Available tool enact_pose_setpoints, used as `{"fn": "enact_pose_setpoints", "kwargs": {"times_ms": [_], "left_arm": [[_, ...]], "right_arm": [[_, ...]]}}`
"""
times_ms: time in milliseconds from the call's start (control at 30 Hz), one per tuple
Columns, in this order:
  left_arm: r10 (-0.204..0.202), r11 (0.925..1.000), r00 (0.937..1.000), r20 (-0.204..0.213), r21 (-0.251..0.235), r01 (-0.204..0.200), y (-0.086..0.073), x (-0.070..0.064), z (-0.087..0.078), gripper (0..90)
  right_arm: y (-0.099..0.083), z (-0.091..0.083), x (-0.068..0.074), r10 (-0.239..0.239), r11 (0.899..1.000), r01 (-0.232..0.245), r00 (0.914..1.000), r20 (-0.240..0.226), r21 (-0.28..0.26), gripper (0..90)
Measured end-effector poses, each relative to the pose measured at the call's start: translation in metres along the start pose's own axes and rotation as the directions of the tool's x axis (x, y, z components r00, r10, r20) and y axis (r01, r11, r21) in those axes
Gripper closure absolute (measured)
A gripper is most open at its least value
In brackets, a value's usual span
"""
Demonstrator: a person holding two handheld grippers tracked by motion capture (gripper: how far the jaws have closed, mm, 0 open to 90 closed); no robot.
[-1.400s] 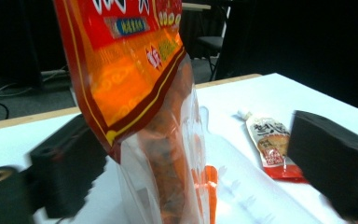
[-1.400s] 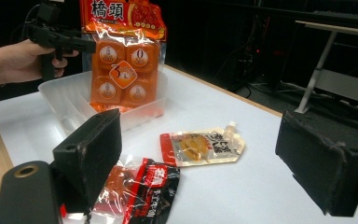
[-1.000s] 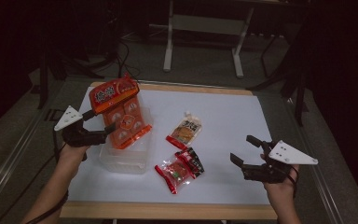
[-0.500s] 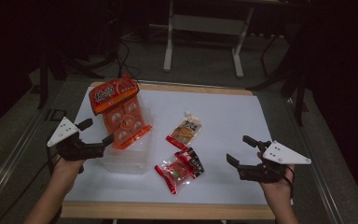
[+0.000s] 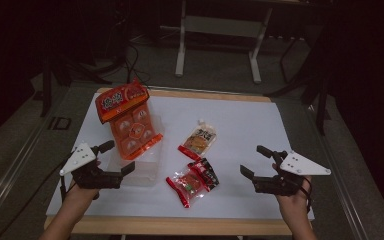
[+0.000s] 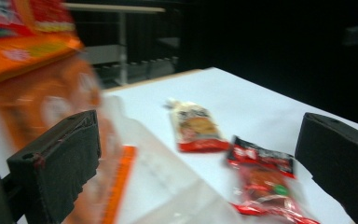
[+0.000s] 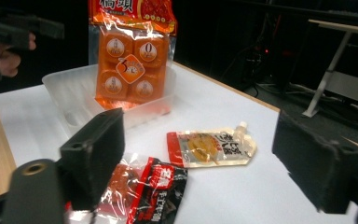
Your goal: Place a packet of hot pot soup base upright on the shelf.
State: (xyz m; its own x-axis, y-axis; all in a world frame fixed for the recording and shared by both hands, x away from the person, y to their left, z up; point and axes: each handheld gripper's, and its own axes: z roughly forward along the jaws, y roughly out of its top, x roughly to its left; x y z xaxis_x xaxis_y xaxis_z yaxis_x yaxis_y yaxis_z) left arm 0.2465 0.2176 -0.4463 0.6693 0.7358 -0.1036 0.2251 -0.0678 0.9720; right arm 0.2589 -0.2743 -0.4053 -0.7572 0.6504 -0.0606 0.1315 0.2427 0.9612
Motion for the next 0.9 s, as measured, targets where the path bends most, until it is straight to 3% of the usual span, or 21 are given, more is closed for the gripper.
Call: {"fn": "enact_pose_setpoints", "kwargs": {"times_ms": [33, 100, 233, 400, 700, 767, 900], "left_arm": [[0.028, 0.9996, 0.9995, 0.011, 0.0, -0.028, -0.002, -0.005, 0.002, 0.8], [0.046, 0.9989, 0.9987, 0.022, 0.001, -0.046, -0.005, -0.012, 0.005, 0.8], [0.023, 0.9995, 0.9976, 0.065, 0.021, -0.025, -0.007, -0.022, 0.008, 1.2], [0.039, 0.9984, 0.995, 0.092, 0.036, -0.043, -0.012, -0.036, 0.01, 1.2], [0.06, 0.9964, 0.994, 0.091, 0.054, -0.065, -0.022, -0.054, 0.014, 1.1], [0.072, 0.9955, 0.9938, 0.084, 0.055, -0.077, -0.024, -0.058, 0.015, 1.1], [0.074, 0.9951, 0.993, 0.092, 0.059, -0.08, -0.027, -0.063, 0.017, 1.2]], "right_arm": [[0.0, 0.0, 0.001, -0.004, 1.0, 0.004, 1.0, 0.006, -0.005, 14.9], [0.001, 0.002, 0.002, -0.01, 1.0, 0.01, 0.9999, 0.004, 0.008, 14.4], [0.0, 0.006, 0.004, 0.018, 0.999, -0.018, 0.9998, -0.01, 0.042, 14.1], [-0.005, 0.014, 0.004, 0.047, 0.996, -0.046, 0.9988, -0.015, 0.081, 13.2], [-0.012, 0.026, 0.004, 0.082, 0.991, -0.078, 0.9961, -0.033, 0.105, 12.0], [-0.015, 0.031, 0.004, 0.086, 0.991, -0.079, 0.9941, -0.066, 0.108, 10.1], [-0.022, 0.041, 0.007, 0.091, 0.987, -0.079, 0.993, -0.075, 0.141, 10.5]]}}
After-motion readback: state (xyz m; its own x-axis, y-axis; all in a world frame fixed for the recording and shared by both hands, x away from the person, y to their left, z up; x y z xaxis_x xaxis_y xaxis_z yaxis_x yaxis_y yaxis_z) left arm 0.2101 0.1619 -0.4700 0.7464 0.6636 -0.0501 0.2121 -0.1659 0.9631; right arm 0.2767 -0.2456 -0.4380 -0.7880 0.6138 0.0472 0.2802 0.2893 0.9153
